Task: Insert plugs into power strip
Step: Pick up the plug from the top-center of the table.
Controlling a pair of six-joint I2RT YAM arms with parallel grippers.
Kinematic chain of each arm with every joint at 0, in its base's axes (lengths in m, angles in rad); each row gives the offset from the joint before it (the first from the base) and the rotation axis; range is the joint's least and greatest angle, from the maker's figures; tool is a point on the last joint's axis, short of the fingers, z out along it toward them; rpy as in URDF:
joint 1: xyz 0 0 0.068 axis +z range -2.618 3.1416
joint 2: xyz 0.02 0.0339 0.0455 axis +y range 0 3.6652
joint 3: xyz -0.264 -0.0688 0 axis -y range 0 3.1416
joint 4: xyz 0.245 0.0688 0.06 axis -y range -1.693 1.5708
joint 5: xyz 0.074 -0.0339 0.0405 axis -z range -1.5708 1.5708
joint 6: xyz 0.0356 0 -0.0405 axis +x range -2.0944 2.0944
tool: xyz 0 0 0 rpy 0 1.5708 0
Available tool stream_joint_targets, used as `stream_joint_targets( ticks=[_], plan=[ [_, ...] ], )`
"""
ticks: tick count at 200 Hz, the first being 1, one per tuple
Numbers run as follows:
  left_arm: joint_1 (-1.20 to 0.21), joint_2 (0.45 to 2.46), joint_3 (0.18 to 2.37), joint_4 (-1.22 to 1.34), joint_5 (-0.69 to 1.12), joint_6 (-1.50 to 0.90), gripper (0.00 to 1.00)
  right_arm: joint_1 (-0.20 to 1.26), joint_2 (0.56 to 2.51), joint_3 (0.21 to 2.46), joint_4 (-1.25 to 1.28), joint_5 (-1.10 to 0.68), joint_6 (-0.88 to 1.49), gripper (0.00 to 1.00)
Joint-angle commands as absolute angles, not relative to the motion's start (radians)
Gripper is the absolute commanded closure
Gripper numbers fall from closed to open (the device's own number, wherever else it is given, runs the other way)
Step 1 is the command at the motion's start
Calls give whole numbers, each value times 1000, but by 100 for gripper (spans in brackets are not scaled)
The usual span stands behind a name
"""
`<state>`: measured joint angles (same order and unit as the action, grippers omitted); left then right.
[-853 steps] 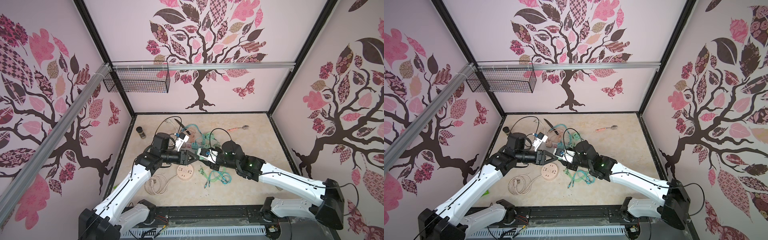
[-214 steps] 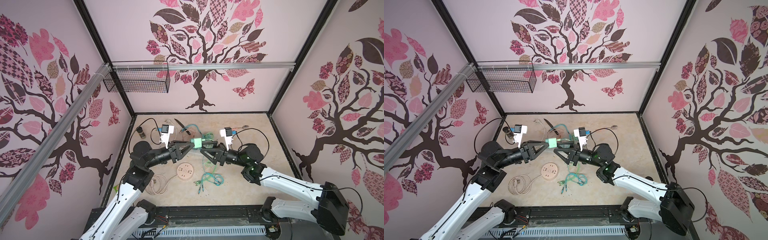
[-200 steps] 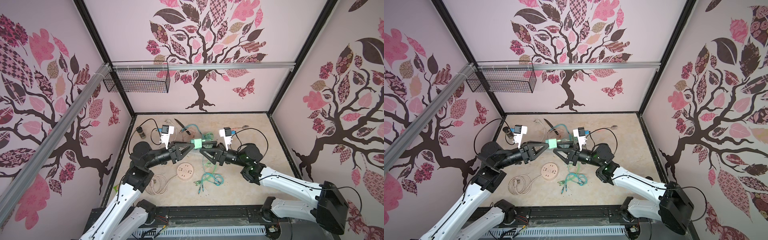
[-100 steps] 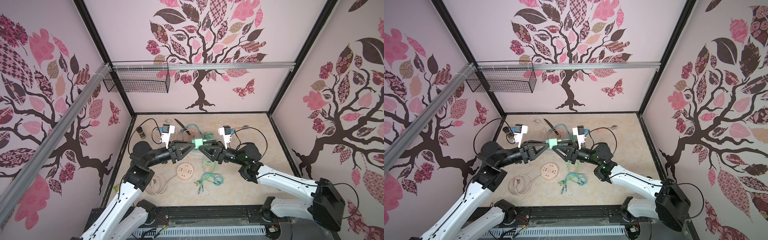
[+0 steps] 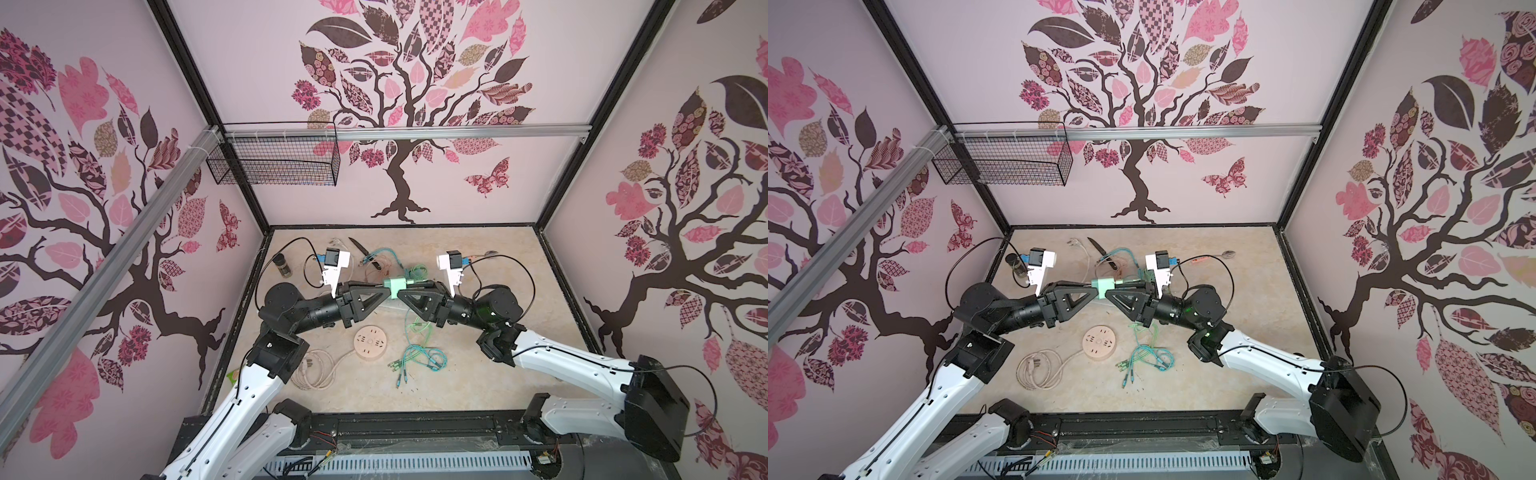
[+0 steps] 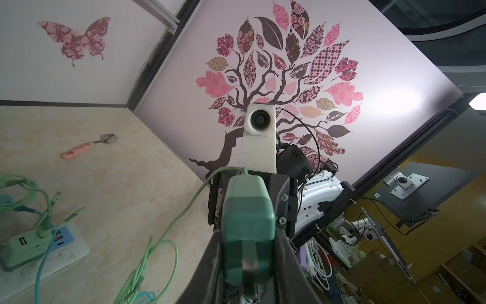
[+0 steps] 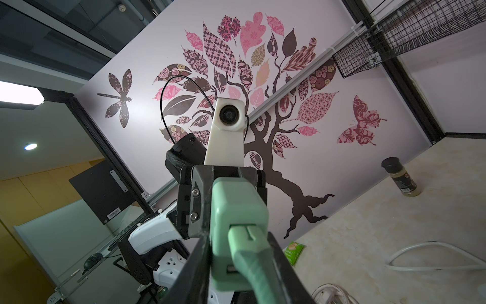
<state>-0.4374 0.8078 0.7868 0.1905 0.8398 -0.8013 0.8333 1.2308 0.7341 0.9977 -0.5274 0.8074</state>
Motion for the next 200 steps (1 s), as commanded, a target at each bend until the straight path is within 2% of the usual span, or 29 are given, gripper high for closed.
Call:
stream_joint_targets(
  ticks=[1,15,21,28,39,51,71,142,200],
  plan=[
    [-440,808,768,171,860,-776,100,829,1215,790,998,-514,766,71],
    [-440,807,784,86,855,-742,100,829,1193,788,946,-498,726,73],
    [-439,804,791,59,853,-726,94,826,1180,788,921,-491,708,75],
    [-440,802,800,28,851,-707,79,823,1164,791,887,-485,686,77],
    [-439,795,809,-6,846,-687,68,814,1144,803,827,-482,653,81],
    [-439,785,816,-40,830,-671,60,799,1123,820,760,-480,618,84],
    [-440,761,810,-69,804,-650,53,775,1093,850,662,-474,557,86],
    [-440,672,786,-268,708,-569,44,725,1060,1056,251,-415,236,90],
    [-425,681,773,-568,409,-571,40,724,1104,1246,-73,-363,4,89]
  ],
)
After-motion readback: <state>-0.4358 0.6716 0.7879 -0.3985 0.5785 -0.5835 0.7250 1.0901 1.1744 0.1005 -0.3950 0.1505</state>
